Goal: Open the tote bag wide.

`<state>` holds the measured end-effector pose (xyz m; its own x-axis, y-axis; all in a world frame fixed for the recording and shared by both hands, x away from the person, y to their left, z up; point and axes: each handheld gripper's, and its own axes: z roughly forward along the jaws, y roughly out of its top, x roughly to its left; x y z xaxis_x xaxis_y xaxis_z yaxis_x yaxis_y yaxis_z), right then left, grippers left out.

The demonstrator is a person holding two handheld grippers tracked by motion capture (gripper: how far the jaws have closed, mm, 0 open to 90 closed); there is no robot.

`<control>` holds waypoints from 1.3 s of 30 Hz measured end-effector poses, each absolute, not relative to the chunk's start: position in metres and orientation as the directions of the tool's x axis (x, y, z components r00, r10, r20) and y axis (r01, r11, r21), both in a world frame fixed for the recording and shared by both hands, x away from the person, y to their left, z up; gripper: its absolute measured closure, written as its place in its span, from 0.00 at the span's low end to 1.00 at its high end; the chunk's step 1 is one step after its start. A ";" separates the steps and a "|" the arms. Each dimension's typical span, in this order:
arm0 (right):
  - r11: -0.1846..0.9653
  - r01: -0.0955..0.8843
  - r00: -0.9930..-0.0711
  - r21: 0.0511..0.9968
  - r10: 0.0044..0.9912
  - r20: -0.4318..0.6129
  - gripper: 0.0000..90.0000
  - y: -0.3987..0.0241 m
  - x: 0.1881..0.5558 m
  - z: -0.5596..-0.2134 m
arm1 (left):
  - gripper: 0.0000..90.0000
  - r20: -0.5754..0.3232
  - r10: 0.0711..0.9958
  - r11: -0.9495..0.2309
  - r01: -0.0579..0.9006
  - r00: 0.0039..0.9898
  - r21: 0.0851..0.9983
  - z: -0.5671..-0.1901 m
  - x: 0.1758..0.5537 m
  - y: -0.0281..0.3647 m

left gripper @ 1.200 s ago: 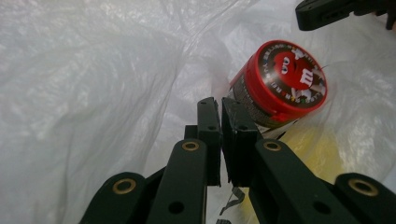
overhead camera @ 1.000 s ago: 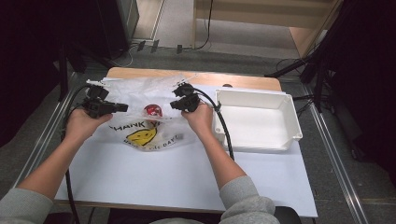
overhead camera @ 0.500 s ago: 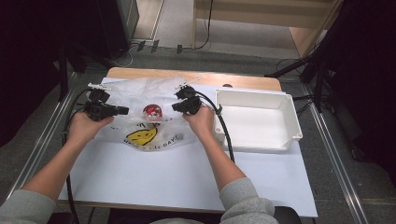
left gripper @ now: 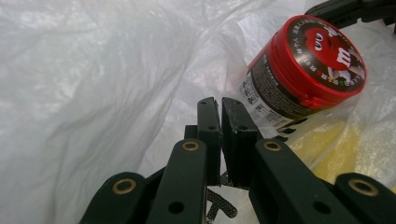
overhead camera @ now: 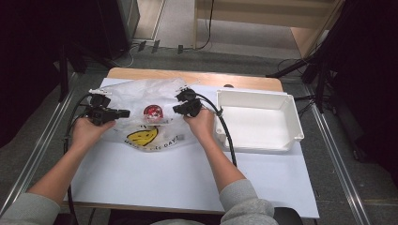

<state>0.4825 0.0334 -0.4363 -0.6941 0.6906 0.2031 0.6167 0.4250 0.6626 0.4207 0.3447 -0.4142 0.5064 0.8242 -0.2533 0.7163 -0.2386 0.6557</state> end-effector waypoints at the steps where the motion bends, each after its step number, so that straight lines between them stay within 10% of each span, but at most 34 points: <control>1: 0.424 0.615 -0.693 0.665 0.693 0.198 1.00 0.033 0.482 -0.437 | 0.97 -0.254 0.828 -0.232 0.718 0.500 0.656 -0.416 0.421 0.346; 39: 0.411 0.620 -0.647 0.669 0.750 0.139 1.00 0.030 0.456 -0.467 | 0.97 -0.223 0.895 -0.179 0.768 0.387 0.615 -0.446 0.439 0.364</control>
<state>0.4565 0.0305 -0.4668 -0.6466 0.7501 0.1387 0.6197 0.4105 0.6689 0.4389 0.3641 -0.4462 0.3867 0.8948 -0.2231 0.7680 -0.1786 0.6150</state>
